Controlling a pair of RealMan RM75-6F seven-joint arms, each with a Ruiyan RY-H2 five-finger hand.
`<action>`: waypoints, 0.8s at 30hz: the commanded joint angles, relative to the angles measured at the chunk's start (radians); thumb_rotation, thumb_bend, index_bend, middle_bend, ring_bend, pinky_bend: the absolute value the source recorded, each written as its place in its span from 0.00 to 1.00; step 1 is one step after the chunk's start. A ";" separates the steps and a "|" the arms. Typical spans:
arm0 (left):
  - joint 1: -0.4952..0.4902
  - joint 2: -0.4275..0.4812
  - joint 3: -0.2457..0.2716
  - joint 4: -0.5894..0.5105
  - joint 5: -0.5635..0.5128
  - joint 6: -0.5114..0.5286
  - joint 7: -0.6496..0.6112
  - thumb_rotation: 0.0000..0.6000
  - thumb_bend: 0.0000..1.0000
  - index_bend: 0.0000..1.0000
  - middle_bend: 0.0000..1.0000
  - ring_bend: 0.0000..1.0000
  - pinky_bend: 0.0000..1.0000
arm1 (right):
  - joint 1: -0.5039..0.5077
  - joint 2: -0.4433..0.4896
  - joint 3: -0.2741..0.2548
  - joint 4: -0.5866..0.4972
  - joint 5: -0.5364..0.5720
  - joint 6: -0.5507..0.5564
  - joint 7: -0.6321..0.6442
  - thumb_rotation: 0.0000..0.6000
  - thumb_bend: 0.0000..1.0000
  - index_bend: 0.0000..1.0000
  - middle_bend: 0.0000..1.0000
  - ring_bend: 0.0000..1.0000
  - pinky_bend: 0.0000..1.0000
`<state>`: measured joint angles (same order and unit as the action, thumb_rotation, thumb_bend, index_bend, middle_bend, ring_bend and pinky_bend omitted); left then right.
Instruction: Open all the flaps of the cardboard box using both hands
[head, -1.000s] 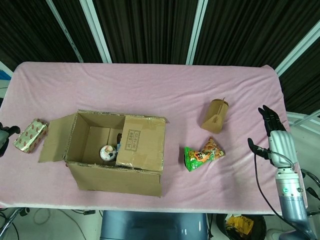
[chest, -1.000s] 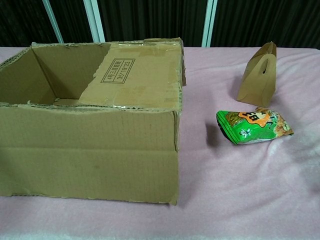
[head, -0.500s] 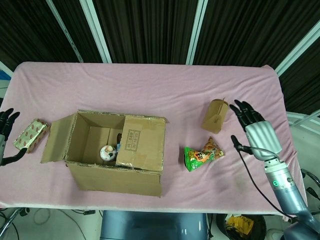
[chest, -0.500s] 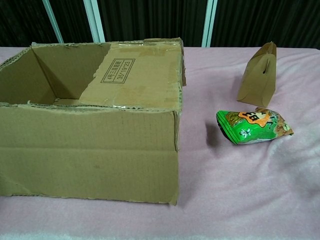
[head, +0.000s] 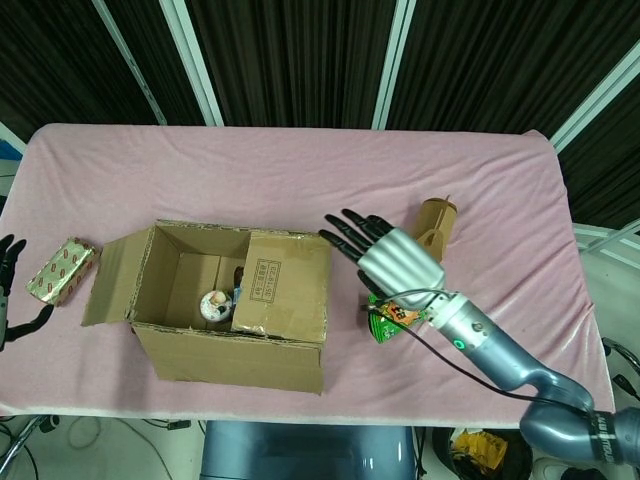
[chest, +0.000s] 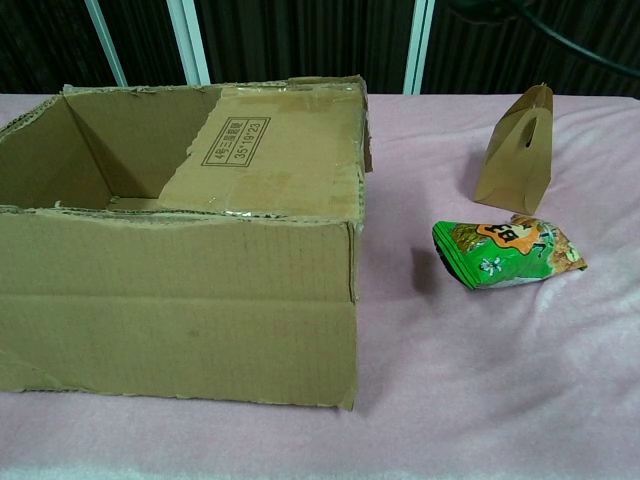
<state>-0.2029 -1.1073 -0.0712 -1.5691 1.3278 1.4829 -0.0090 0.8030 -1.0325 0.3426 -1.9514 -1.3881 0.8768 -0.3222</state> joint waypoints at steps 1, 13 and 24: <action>0.004 -0.013 -0.001 0.019 0.013 -0.003 -0.034 1.00 0.20 0.00 0.00 0.00 0.00 | 0.108 -0.077 0.037 0.025 0.078 -0.092 -0.060 1.00 0.82 0.04 0.07 0.02 0.24; 0.005 -0.020 -0.011 0.053 0.028 -0.034 -0.112 1.00 0.20 0.00 0.00 0.00 0.00 | 0.358 -0.323 0.031 0.223 0.260 -0.217 -0.172 1.00 0.97 0.30 0.25 0.16 0.25; 0.005 -0.017 -0.027 0.062 0.010 -0.063 -0.141 1.00 0.20 0.00 0.00 0.00 0.00 | 0.462 -0.453 -0.011 0.364 0.332 -0.250 -0.194 1.00 0.98 0.37 0.32 0.20 0.25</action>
<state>-0.1973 -1.1241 -0.0974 -1.5076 1.3387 1.4201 -0.1495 1.2572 -1.4759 0.3381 -1.5971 -1.0613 0.6305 -0.5125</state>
